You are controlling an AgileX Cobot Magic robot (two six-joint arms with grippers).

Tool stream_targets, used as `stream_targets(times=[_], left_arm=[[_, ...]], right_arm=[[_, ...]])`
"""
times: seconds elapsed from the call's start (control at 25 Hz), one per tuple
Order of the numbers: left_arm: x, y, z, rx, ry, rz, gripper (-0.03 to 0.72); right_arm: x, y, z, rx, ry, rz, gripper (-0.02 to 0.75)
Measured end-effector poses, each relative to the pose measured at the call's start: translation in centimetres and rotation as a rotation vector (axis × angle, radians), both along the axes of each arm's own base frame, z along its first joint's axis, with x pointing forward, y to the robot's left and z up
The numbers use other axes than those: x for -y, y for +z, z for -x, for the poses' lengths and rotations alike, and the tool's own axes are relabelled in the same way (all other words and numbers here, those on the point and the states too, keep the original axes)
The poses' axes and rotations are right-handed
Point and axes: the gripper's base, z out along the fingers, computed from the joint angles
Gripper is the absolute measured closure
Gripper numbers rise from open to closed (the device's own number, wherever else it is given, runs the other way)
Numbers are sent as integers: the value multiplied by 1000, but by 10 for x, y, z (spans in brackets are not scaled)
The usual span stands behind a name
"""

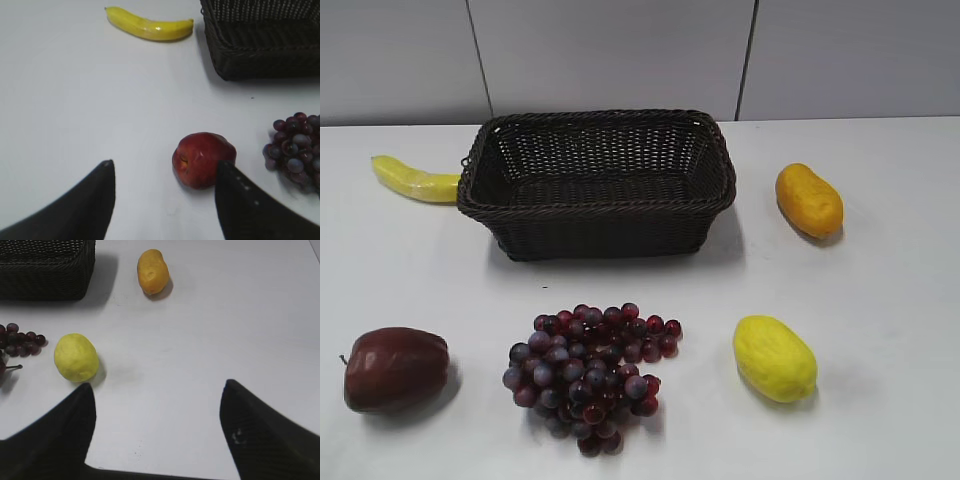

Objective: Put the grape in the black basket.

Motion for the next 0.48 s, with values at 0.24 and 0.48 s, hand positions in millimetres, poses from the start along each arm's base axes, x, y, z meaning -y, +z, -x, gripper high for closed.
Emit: stream_targets(times=[0.24, 0.48], left_arm=[[10, 5, -50, -134, -81, 16, 100], [32, 15, -87, -173, -201, -2, 158]], right_arm=[[0, 0, 0, 0, 0, 0, 152], [0, 0, 0, 0, 0, 0, 152]])
